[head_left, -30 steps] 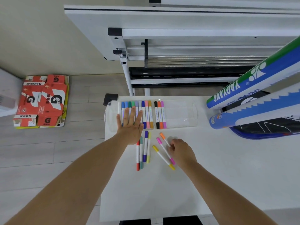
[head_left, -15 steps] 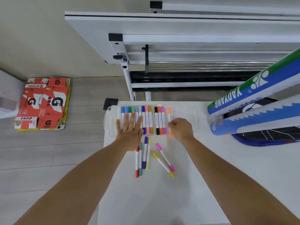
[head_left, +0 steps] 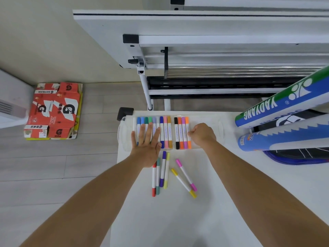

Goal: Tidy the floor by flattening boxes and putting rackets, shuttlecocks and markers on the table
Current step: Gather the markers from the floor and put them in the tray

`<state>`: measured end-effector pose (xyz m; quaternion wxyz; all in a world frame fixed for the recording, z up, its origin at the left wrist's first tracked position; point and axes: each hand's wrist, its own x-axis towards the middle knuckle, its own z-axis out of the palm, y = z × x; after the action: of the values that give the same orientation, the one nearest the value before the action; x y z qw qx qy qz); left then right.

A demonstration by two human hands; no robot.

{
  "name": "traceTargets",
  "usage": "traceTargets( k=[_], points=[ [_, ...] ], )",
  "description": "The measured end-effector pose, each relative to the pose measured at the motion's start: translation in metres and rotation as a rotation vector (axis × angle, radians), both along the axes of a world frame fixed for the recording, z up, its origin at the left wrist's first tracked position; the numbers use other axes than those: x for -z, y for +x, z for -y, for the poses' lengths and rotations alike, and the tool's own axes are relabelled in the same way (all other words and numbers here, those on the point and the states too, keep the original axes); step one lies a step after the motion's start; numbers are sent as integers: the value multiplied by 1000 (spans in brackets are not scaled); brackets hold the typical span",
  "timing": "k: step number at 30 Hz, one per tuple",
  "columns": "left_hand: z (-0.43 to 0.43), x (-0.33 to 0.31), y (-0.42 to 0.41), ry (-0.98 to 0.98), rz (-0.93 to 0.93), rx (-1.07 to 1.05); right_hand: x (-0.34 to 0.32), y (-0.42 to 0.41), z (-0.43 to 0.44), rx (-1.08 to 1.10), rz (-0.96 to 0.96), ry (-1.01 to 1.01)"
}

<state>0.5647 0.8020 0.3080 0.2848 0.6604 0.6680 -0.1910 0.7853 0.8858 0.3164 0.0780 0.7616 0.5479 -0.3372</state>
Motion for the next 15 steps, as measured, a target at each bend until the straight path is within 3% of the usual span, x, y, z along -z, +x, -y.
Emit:
traceTargets(
  k=[4, 9, 12, 15],
  points=[
    [0, -1, 0, -6, -3, -1, -9, -4, 3, -71, 93, 43],
    [-1, -3, 0, -20, 1, -13, -32, -2, 50, -222, -124, 194],
    [-1, -4, 1, -27, 10, -26, -43, -1, 92, -391, -165, 134],
    [-1, -5, 0, -28, 13, -25, -35, 4, 125, -485, -85, 50]
  ],
)
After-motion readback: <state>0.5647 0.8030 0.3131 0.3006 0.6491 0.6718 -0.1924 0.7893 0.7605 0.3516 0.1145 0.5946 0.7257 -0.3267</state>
